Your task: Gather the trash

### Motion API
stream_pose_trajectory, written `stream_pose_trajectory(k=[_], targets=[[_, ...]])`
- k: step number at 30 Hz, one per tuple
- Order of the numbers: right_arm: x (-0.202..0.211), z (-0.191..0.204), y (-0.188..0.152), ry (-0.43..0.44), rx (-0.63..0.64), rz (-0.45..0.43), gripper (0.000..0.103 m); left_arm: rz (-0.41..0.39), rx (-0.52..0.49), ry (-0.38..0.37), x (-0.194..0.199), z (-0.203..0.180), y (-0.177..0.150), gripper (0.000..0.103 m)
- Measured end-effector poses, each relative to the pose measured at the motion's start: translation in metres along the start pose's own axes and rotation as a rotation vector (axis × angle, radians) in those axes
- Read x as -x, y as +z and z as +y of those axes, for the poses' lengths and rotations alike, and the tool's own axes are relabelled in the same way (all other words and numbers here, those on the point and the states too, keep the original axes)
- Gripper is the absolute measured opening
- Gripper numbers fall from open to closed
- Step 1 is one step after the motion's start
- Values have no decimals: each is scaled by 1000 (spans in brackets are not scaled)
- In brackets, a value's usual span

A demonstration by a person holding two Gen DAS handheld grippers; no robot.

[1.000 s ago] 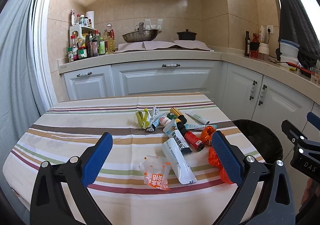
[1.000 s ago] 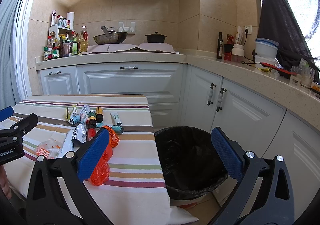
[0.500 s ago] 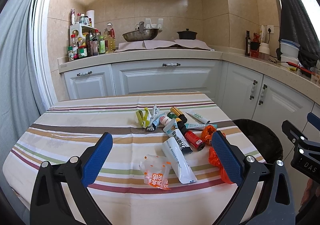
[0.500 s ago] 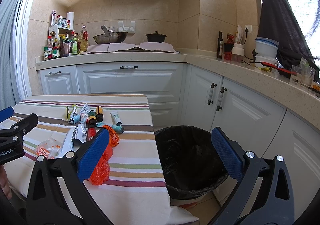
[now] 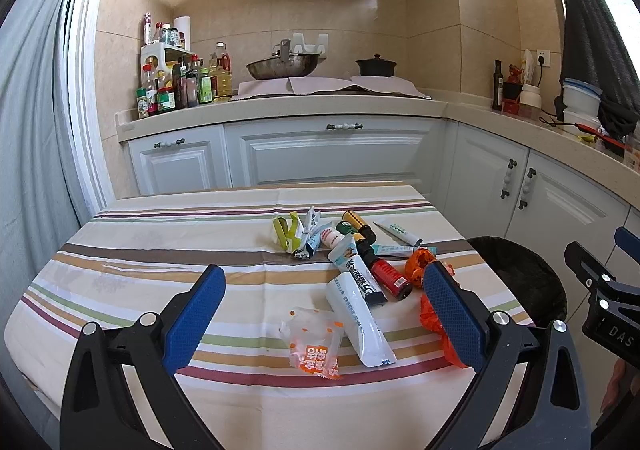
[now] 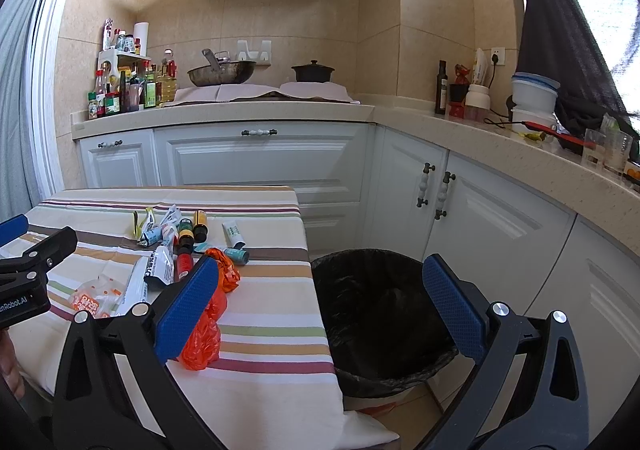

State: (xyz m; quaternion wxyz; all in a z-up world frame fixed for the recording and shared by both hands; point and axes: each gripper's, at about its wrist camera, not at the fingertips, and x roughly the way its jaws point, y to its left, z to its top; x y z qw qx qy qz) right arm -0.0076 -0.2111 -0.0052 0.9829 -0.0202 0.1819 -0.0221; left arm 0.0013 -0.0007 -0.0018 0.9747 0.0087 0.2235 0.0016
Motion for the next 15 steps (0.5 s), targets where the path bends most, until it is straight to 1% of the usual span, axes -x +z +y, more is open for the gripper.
stream_pose_trajectory(k=[15], targets=[[-4, 3, -4, 9, -9, 17, 100, 7, 1, 9, -3, 2, -1, 97]])
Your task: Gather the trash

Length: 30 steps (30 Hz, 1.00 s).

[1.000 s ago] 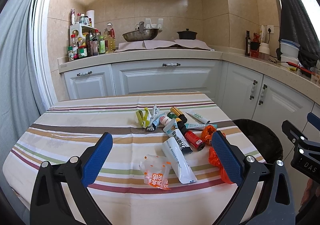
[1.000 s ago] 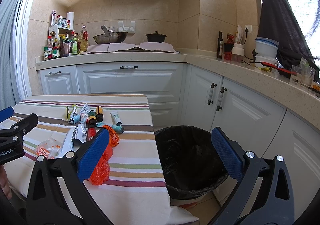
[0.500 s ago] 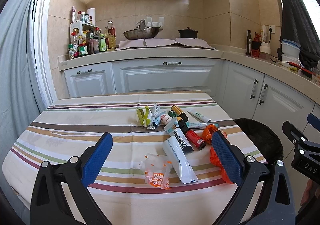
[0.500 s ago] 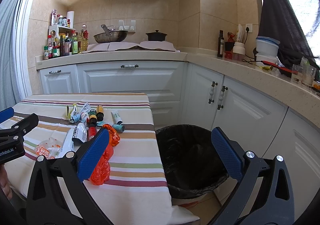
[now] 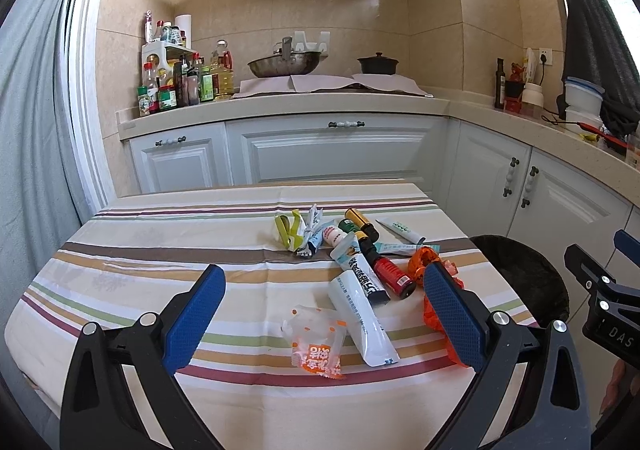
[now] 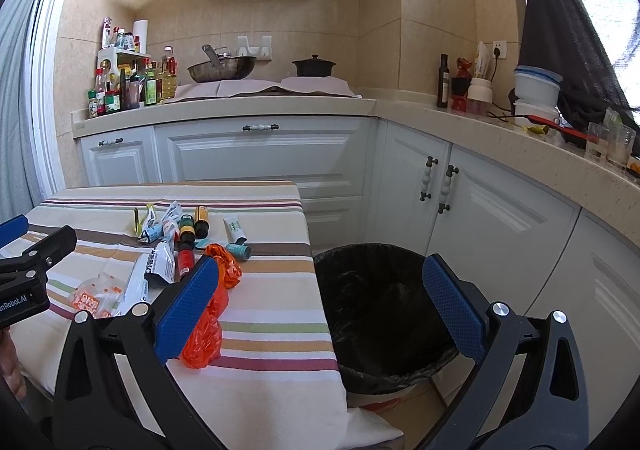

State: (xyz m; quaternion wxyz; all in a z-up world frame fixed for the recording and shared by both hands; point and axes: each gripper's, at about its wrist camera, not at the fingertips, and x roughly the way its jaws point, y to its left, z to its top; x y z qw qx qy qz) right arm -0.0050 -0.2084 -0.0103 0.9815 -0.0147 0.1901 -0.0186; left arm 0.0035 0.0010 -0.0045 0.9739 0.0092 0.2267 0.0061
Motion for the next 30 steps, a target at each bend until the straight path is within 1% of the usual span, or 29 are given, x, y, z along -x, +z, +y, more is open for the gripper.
stream_pose_trajectory(k=[6, 9, 15, 22, 23, 25, 27, 30], targets=[[-5, 5, -2, 23, -4, 24, 100, 12, 3, 29, -2, 8, -5, 97], [-11, 12, -4, 49, -4, 51, 100, 26, 8, 49, -4, 15, -7, 97], [-28, 34, -10, 104, 7, 107, 100, 50, 24, 105, -7, 36, -16, 97], [-50, 64, -18, 155, 45, 171, 98, 100, 56, 137, -17, 58, -25, 97], [-54, 68, -19, 160, 50, 186, 97, 106, 58, 140, -18, 60, -26, 97], [-61, 75, -20, 173, 60, 211, 91, 118, 61, 145, -21, 64, -28, 97], [-68, 81, -21, 182, 71, 241, 82, 128, 66, 148, -24, 67, -29, 97], [-77, 87, -24, 181, 82, 278, 80, 144, 83, 143, -29, 72, -31, 97]])
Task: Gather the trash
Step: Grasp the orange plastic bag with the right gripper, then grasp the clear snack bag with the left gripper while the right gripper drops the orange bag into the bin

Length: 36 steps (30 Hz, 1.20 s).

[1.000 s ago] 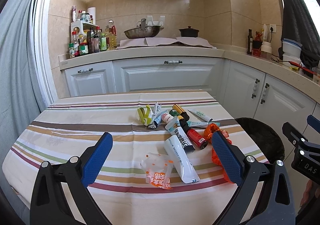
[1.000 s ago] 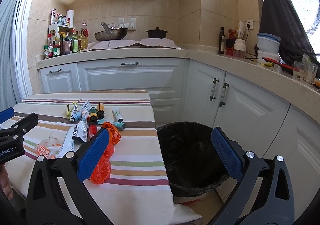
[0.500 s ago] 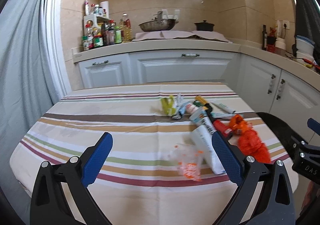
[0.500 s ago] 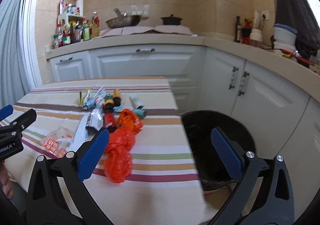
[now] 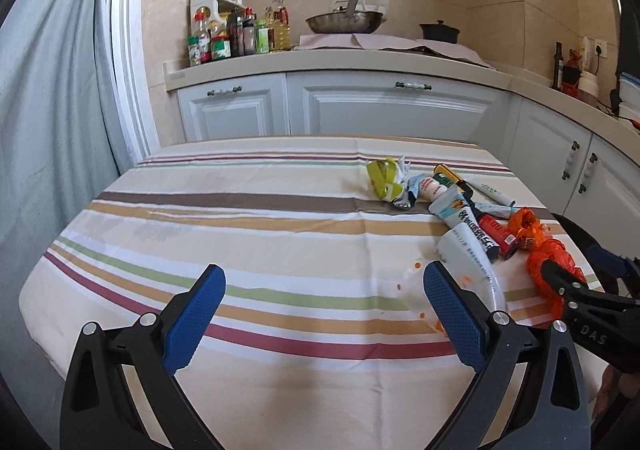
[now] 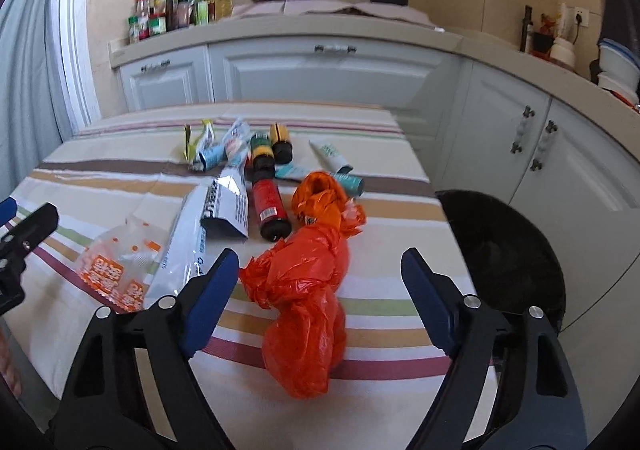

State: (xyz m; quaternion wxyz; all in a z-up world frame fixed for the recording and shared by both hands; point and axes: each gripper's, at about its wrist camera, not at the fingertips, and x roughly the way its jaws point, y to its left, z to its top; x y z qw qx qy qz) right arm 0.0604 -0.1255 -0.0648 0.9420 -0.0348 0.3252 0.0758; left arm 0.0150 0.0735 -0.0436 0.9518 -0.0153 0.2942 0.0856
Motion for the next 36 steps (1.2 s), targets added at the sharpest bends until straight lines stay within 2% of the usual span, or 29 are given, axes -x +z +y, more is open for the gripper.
stream_pose_trajectory(k=[2, 6, 10, 18, 25, 27, 28, 30, 34, 35, 36], targets=[[-5, 1, -1, 0, 2, 18, 75, 7, 12, -1, -2, 2, -1, 97], [-15, 0, -4, 39, -2, 56, 50, 8, 22, 13, -6, 3, -2, 97], [-15, 0, -4, 54, 0, 49, 47, 29, 9, -23, -9, -5, -3, 97], [5, -11, -3, 36, 9, -12, 46, 16, -15, -95, 2, -26, -1, 97], [20, -32, -6, 16, -10, -49, 46, 43, -53, -104, -8, -47, -6, 94], [23, -37, -8, 15, -19, -53, 46, 44, -81, -97, -10, -54, -8, 81], [23, -41, -8, 15, -26, -54, 46, 52, -98, -89, -12, -57, -9, 66], [25, -44, -10, 16, -36, -56, 47, 82, -112, -102, -19, -60, -11, 62], [26, -52, -13, 16, -52, -62, 47, 112, -97, -149, -23, -60, -16, 37], [27, -53, -14, 16, -55, -63, 47, 115, -94, -173, -22, -59, -17, 26], [27, -54, -15, 16, -57, -65, 47, 120, -88, -204, -22, -59, -17, 22]])
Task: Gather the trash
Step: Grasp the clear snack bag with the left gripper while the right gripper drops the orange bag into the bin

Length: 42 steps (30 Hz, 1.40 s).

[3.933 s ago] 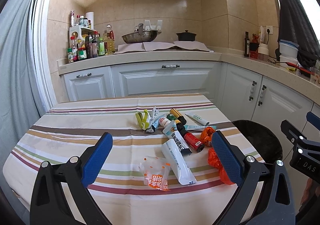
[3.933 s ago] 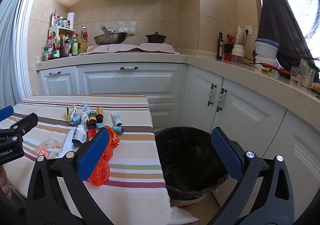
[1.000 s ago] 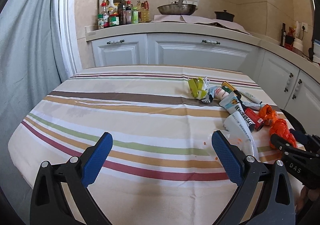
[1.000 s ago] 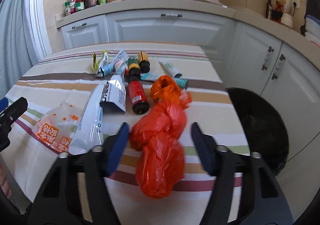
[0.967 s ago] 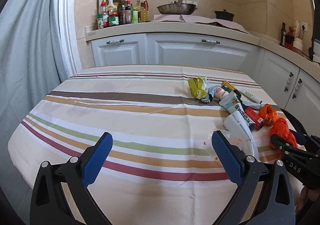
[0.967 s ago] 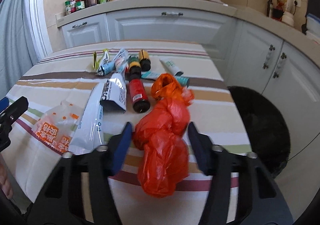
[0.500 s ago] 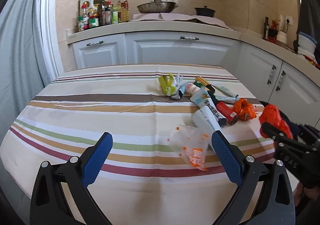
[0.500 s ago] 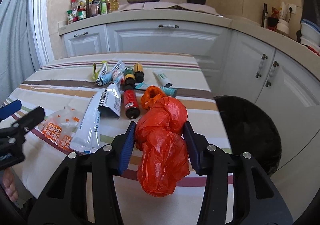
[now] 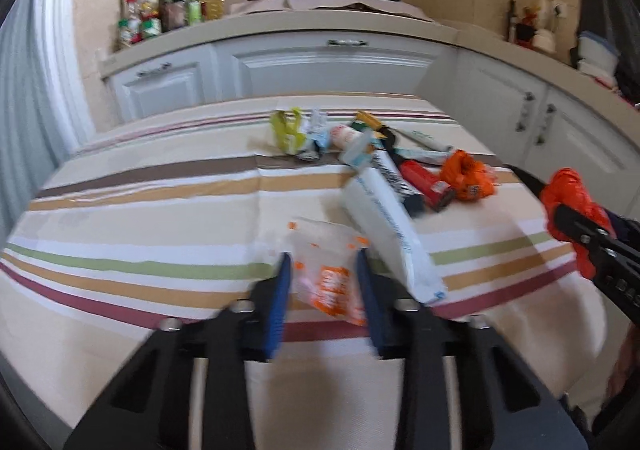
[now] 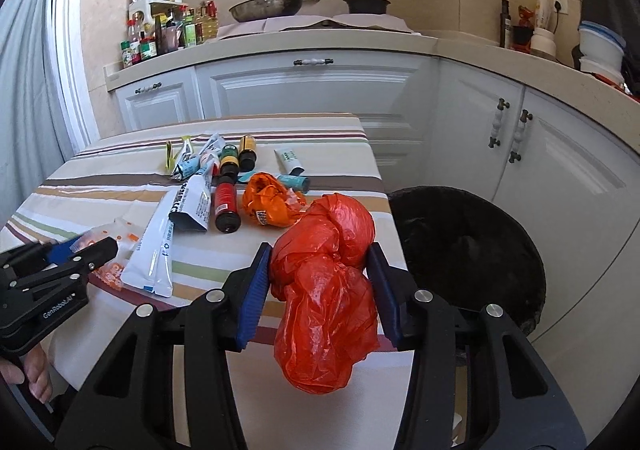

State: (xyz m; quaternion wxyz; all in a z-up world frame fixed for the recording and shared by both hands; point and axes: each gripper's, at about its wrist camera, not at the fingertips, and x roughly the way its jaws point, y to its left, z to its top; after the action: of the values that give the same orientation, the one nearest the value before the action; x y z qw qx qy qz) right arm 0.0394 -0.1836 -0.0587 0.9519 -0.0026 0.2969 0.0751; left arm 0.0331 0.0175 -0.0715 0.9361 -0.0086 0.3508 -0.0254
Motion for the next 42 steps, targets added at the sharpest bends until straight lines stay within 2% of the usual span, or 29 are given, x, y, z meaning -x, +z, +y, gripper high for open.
stream_pose_trajectory(k=[1, 11, 17, 26, 36, 42], targets=[[0, -2, 0, 0, -3, -1, 47, 4, 11, -22, 0, 1, -1, 22], [6, -4, 0, -8, -3, -22, 47, -76, -11, 38, 23, 0, 7, 20], [16, -19, 10, -47, -14, -57, 47, -143, -23, -14, 37, -17, 31, 20], [25, -73, 25, -163, -72, -101, 47, -211, -107, -147, 29, -84, 67, 20], [7, -127, 29, -238, -124, -87, 47, -165, -192, -258, -10, -164, 91, 20], [-12, -159, 28, -251, -164, -64, 47, -126, -238, -269, -42, -205, 96, 20]])
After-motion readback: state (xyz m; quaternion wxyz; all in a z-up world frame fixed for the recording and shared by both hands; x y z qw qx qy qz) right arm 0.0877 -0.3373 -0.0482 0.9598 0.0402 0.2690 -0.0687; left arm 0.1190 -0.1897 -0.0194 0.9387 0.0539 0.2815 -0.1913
